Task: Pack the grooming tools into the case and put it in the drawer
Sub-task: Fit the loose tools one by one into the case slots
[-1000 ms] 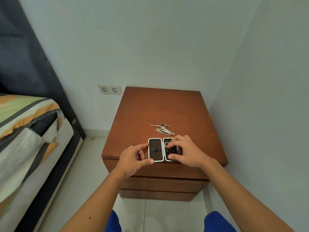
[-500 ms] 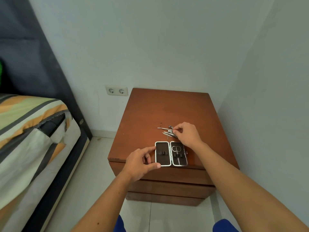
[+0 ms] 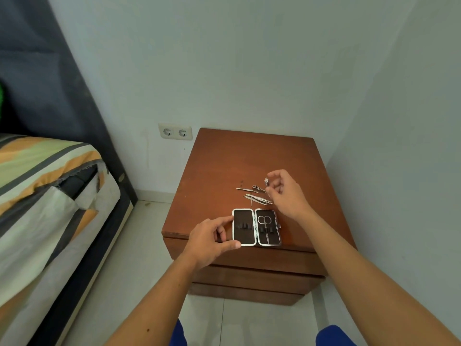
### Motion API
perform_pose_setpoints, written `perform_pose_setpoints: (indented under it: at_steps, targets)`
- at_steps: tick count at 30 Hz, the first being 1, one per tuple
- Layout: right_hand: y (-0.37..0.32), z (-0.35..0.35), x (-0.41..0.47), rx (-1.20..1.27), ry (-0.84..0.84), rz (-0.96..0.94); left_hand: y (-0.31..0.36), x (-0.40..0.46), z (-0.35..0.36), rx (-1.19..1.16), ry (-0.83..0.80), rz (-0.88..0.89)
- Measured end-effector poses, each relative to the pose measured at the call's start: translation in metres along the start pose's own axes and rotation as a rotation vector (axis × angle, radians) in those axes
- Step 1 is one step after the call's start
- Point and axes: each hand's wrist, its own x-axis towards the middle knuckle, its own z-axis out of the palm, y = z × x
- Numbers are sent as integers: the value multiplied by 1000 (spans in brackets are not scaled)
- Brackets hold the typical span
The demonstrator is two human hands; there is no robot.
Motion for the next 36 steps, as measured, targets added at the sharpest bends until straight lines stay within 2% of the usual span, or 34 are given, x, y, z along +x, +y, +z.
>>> perform_pose_setpoints:
  at_steps: [3,6,26,31,36]
  targets:
    - [4,-4,-20,29,-138,-28,0,0,-1,7,-2,9]
    - [16,-2,-35,83,-201,-20,1,0,-1,4,2,9]
    - [32,9,-45,110,-220,12,4,-1,0,8,7,-4]
    - [32,7,-48,6,-233,-16,4,0,1,12,9,-4]
    - [28,2,-51,-153,-291,-121,4,0,1,17,10,-1]
